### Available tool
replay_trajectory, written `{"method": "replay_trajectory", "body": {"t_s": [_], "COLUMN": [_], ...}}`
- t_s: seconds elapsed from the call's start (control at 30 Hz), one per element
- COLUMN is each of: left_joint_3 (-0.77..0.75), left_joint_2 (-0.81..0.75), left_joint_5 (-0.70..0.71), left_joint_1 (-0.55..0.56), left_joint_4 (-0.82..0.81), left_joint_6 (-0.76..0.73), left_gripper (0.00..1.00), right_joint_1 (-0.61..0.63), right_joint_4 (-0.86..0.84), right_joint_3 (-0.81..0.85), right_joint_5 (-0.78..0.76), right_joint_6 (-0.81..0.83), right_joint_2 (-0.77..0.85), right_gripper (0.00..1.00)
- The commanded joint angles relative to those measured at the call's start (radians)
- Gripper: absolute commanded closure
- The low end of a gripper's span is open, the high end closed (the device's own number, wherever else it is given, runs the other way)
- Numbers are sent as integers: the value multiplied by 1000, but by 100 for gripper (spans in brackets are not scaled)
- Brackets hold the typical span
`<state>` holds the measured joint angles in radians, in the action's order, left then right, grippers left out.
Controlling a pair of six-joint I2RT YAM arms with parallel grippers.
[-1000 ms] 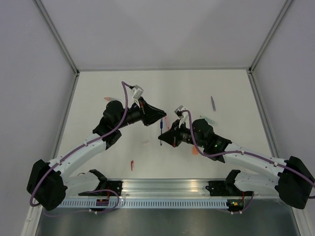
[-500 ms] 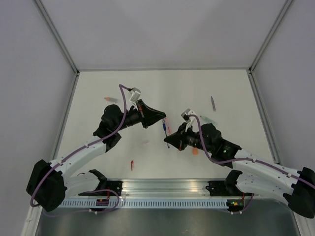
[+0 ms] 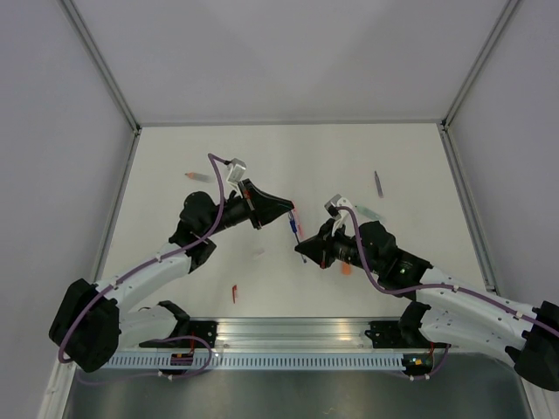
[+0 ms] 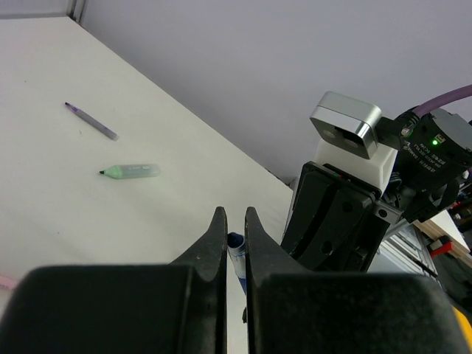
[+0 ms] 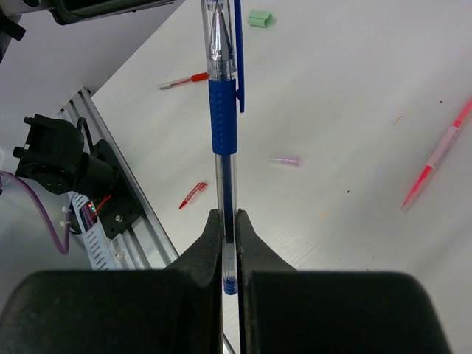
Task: Insert the pens into the pen caps
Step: Press the pen cap at the center of the board.
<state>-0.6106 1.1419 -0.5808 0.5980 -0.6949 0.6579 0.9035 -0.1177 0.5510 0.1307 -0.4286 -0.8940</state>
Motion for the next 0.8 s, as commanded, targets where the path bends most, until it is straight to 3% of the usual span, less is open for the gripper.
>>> {"method": "replay_trajectory", "body": {"t_s": [0.0,0.37,0.6,0.77], "left_joint_3": [35,15,6,-15], "left_joint_2": [45,88,114,104], "left_joint_5": [-143,-163,-168,-146], "left_joint_1": [48,59,59,60], "left_joint_4": [25,35,55,149], "left_joint_6": [57,42,13,-59], "left_gripper": [98,98,98,98], "right_joint_1": [-18,-40,-58,-81], "right_joint_4": [-194,-183,-226,-229], "right_joint_3": [44,73,136,150], "right_joint_5": [-163,-240,-230,-235], "right_joint_6": [8,36,17,37], "right_joint_2": [13,9,-74,-82], "right_gripper": [100,100,100,100]}}
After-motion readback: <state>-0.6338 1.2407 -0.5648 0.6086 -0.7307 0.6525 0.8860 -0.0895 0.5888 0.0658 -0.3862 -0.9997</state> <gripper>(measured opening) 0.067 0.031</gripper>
